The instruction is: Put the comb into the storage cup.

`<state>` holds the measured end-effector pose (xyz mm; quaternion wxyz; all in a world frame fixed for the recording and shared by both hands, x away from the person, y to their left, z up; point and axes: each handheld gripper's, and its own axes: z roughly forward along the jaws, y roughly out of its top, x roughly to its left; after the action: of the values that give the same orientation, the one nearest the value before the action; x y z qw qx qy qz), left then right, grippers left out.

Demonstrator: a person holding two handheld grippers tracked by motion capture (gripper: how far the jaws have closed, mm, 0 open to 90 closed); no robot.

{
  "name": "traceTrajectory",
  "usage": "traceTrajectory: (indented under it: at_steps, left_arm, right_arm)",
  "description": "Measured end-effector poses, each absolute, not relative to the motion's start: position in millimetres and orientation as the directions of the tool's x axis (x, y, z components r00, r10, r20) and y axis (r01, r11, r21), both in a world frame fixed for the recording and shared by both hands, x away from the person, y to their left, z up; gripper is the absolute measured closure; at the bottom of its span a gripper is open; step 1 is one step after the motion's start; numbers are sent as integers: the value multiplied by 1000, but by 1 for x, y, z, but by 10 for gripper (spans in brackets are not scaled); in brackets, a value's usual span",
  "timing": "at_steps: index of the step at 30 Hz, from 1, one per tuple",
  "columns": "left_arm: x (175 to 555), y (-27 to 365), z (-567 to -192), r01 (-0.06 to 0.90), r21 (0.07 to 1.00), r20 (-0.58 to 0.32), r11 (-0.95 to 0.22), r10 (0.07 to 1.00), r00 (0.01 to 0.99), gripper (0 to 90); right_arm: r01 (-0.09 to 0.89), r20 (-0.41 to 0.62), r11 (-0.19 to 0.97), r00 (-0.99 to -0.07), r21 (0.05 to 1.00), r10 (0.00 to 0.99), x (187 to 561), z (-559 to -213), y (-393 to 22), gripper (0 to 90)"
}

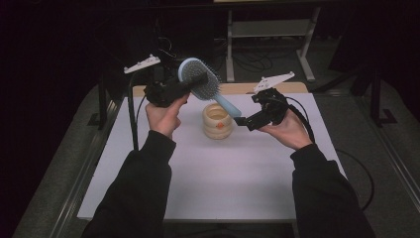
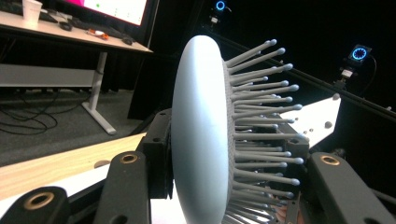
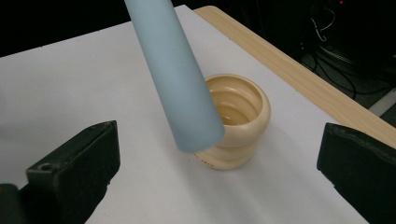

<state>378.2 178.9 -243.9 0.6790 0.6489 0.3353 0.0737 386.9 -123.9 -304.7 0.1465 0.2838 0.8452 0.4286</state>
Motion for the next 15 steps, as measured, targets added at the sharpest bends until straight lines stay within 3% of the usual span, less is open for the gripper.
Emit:
traceTrajectory:
  at_steps: [15]
  left_arm:
    - [387,175,-212,275,959,-267,73,570,777,518]
  right_arm:
    - [372,29,407,-768,834,640,377,-315,-152,0]
